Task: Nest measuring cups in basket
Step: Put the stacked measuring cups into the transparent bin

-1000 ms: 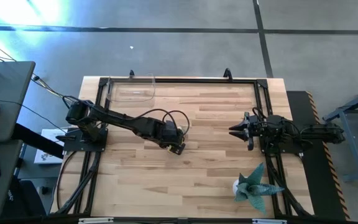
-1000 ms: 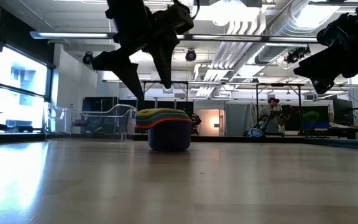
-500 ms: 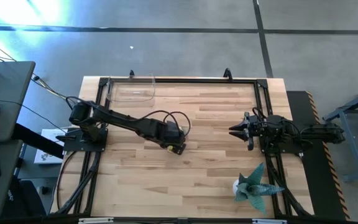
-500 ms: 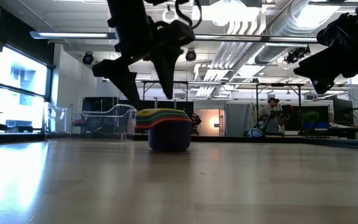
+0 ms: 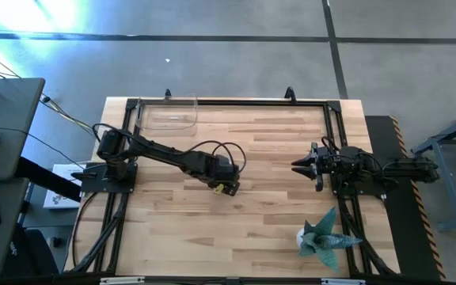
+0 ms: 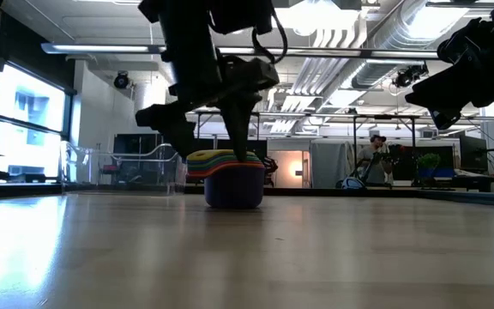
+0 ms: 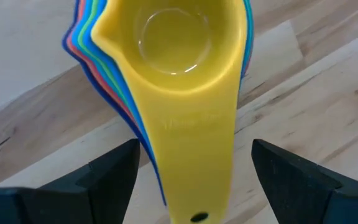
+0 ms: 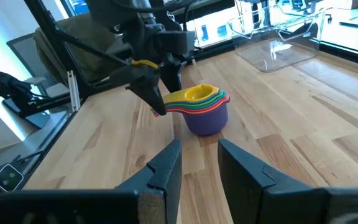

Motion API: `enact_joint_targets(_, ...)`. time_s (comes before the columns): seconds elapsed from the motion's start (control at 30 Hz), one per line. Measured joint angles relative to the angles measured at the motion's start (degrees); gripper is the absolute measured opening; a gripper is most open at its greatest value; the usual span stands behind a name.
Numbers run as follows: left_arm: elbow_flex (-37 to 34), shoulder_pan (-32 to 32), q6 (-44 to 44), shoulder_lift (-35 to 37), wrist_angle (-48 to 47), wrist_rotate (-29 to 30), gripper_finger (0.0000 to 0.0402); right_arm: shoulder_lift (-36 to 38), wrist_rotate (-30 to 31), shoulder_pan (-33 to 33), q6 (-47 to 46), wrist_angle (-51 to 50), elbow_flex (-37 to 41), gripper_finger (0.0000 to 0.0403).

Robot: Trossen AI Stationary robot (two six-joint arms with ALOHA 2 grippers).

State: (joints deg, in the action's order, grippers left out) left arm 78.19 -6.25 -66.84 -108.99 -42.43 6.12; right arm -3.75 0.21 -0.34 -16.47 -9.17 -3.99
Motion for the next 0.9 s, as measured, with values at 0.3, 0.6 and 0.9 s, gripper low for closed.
enact_joint_targets(0.3,0.0,0.6,0.4,-2.1,-0.7,-1.6,0.0299,0.0,0.0,0.0,0.0,0.0,0.0,0.0096)
enact_joint_targets(0.6,0.0,1.0,1.5,-2.1,-1.4,-1.0,0.0237,0.0,0.0,0.0,0.0,0.0,0.0,0.0096)
enact_joint_targets(0.9,0.0,1.8,2.4,-2.1,-0.6,-0.9,0.015,0.0,0.0,0.0,0.0,0.0,0.0,0.0096)
